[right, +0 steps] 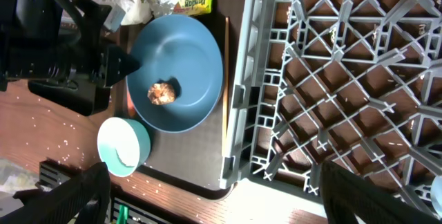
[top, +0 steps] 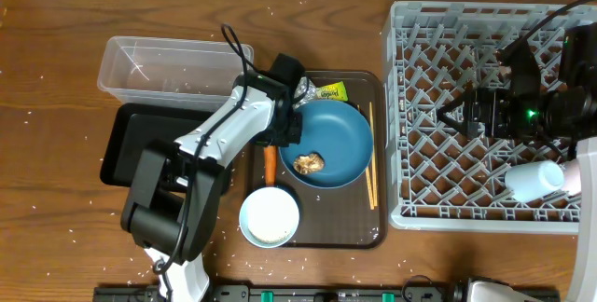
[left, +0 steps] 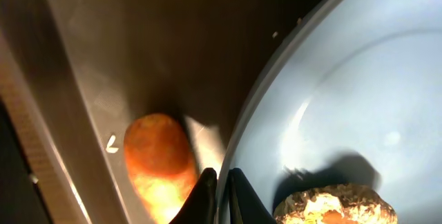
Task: Sort waste into correct bins and load items into the dishwasher rack
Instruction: 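Lift and tilt blue plate with left gripper toward the clear bin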
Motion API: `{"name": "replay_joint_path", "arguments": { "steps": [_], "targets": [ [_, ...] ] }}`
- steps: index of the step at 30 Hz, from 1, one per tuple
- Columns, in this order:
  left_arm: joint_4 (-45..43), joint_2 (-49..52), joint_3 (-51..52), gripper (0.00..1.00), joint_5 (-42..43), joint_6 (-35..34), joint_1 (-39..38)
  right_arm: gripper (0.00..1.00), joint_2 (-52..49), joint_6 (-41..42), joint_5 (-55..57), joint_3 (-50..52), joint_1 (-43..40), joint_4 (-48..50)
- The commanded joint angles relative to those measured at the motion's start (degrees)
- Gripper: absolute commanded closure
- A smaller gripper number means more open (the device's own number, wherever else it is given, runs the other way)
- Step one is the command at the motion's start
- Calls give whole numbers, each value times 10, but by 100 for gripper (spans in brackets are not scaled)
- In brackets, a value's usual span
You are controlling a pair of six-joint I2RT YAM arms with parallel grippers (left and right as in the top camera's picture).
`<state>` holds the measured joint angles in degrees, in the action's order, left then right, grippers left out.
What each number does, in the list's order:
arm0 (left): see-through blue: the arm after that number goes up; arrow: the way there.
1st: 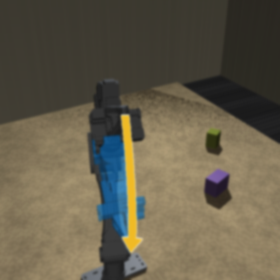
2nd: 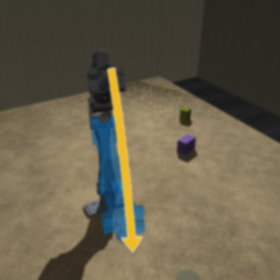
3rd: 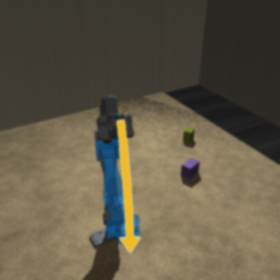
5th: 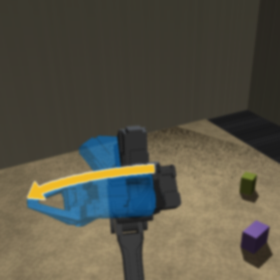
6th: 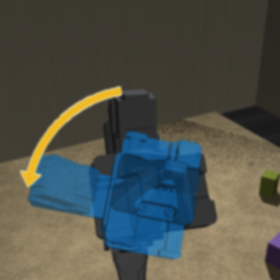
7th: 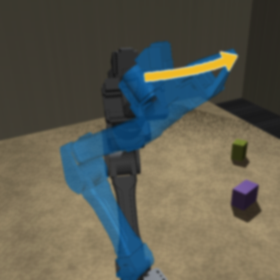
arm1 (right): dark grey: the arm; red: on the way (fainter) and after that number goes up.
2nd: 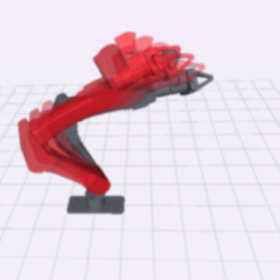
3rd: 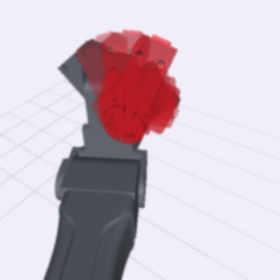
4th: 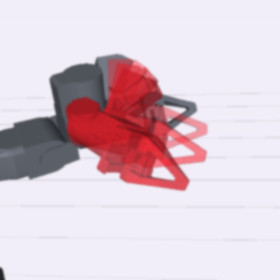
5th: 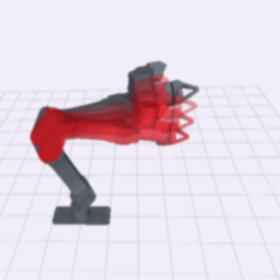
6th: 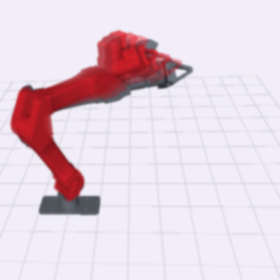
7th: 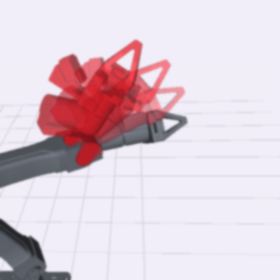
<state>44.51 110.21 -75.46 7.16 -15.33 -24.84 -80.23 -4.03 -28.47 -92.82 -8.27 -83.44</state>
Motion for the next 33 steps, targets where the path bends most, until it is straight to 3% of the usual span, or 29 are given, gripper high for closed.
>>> {"name": "replay_joint_path", "arguments": {
  "steps": [1,8,20,28,33],
  "targets": [
    [-6,26,3,93,-5,3,-1,13,-3,-1,0,4,5,-4],
    [4,38,3,94,-5,3,-1,14,-3,-4,0,4,5,-15],
    [49,-61,-8,94,-5,3,3,14,-3,-3,2,4,5,-16],
    [69,-56,-3,94,-16,2,9,14,-3,-3,2,4,5,-17],
    [48,-55,-2,94,22,3,15,14,-3,-3,22,4,5,-16]
  ]
}}
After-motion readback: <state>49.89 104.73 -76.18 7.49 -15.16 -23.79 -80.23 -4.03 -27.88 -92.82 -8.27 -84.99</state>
